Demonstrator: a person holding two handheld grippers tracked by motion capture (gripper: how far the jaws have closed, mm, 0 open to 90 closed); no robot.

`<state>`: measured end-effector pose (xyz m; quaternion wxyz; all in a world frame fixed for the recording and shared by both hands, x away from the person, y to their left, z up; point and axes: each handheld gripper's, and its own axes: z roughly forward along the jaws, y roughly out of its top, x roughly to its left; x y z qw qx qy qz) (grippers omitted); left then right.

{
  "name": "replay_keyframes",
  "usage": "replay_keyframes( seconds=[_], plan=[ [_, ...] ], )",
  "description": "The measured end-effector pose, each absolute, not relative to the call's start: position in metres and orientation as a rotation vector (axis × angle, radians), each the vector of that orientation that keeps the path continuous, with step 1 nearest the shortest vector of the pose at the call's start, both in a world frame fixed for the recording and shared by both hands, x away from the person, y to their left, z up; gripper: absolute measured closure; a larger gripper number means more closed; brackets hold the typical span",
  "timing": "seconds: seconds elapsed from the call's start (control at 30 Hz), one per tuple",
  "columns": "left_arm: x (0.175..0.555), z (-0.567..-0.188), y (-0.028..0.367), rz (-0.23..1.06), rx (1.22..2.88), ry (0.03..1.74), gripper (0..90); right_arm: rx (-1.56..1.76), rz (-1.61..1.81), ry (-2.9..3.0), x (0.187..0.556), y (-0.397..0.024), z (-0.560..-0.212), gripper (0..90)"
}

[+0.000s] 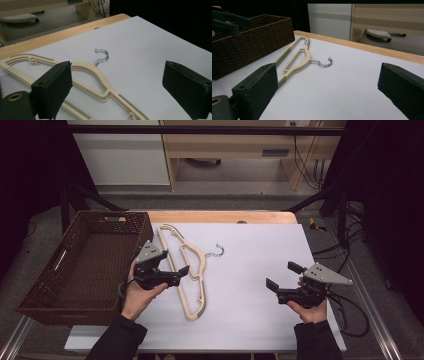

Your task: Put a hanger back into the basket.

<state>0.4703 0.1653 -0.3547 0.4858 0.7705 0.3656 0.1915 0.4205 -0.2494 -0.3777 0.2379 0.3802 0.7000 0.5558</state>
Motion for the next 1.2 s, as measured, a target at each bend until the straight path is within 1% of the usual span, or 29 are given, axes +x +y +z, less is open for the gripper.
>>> replay_keyframes(
  seconds=[0.37, 0.9, 1.03, 1.07, 1.13, 1.2],
  plan=[
    [0.49, -0.368, 0.139, 0.43, 1.934, 0.89, 11.6, 1.04, 1.528, 1.922, 0.421, -0.249, -0.378, 3.0],
    [0.527, -0.408, 0.11, 0.41, 2.076, 0.961, 17.2, 1.032, 1.517, 1.937, 0.422, -0.246, -0.38, 3.2],
    [0.533, -0.416, 0.105, 0.405, 2.101, 0.969, 20.5, 1.033, 1.519, 1.938, 0.422, -0.246, -0.38, 3.2],
    [0.535, -0.419, 0.104, 0.401, 2.108, 0.969, 23.5, 1.03, 1.522, 1.938, 0.422, -0.246, -0.38, 3.3],
    [0.538, -0.423, 0.102, 0.403, 2.124, 0.978, 24.4, 1.031, 1.523, 1.938, 0.422, -0.246, -0.38, 3.3],
    [0.543, -0.429, 0.1, 0.393, 2.14, 0.989, 27.4, 1.031, 1.52, 1.939, 0.422, -0.246, -0.38, 3.3]
  ],
)
